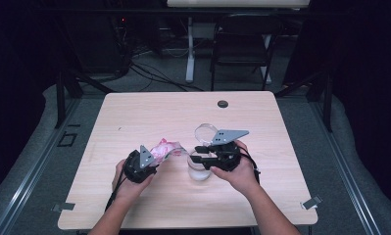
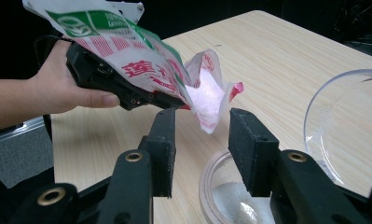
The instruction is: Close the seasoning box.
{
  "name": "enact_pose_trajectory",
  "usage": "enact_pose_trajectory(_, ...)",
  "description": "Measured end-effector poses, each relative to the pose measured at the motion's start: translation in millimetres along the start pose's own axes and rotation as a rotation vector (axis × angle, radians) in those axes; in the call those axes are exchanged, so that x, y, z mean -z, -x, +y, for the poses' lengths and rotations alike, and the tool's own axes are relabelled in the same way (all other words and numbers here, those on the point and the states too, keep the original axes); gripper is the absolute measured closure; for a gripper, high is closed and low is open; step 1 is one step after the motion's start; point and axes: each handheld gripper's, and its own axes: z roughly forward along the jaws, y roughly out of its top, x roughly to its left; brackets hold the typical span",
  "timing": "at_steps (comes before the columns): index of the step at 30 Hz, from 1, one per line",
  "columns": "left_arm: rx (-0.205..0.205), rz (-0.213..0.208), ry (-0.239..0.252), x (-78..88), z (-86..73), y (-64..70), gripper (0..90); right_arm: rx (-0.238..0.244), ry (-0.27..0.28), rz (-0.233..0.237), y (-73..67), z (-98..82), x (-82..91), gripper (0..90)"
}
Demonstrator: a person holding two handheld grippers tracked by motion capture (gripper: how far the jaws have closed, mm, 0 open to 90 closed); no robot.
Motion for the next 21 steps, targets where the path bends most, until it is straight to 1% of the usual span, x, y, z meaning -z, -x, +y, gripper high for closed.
enact_pose_trajectory(4,-0.009,-0.008,-0.003,2.3,3.2,4.4,60.2,0.006,0.003,0.004,-0.6,1.3,2.0,61.9)
enact_pose_trajectory(6,-0.023,-0.007,0.000,2.9,6.8,5.8,60.2,0.007,0.008,0.007,-0.6,2.3,3.4,62.0)
enact_pose_trajectory(7,-0.023,-0.007,0.000,2.9,6.8,5.8,60.2,0.005,0.013,0.008,-0.5,2.7,4.1,62.1)
enact_pose_trajectory(8,-0.044,0.004,-0.003,3.1,11.6,7.1,60.2,0.004,0.019,0.007,-0.1,3.1,5.4,62.0)
enact_pose_trajectory(9,-0.044,0.004,-0.003,3.1,11.6,7.1,60.2,0.004,0.019,0.007,-0.1,3.1,5.4,62.0)
enact_pose_trajectory(10,-0.063,0.015,-0.007,2.9,16.7,7.6,60.2,-0.001,0.023,0.011,0.3,3.4,7.0,61.6)
enact_pose_trajectory(14,-0.084,0.012,-0.014,1.8,27.2,6.6,60.2,0.004,0.029,0.005,0.1,4.9,10.1,61.0)
enact_pose_trajectory(15,-0.084,0.012,-0.014,1.8,27.2,6.6,60.2,0.006,0.030,0.005,0.6,5.3,11.0,60.5)
enact_pose_trajectory(17,-0.102,0.018,-0.007,1.8,36.6,6.5,60.3,0.005,0.034,0.004,1.1,5.8,12.0,59.5)
enact_pose_trajectory(19,-0.118,0.023,-0.005,2.7,42.3,7.6,60.3,0.014,0.038,-0.001,1.2,6.1,13.3,58.6)
enact_pose_trajectory(21,-0.137,0.023,-0.004,2.7,46.6,8.8,60.3,0.032,0.042,-0.017,0.4,6.6,14.8,57.5)
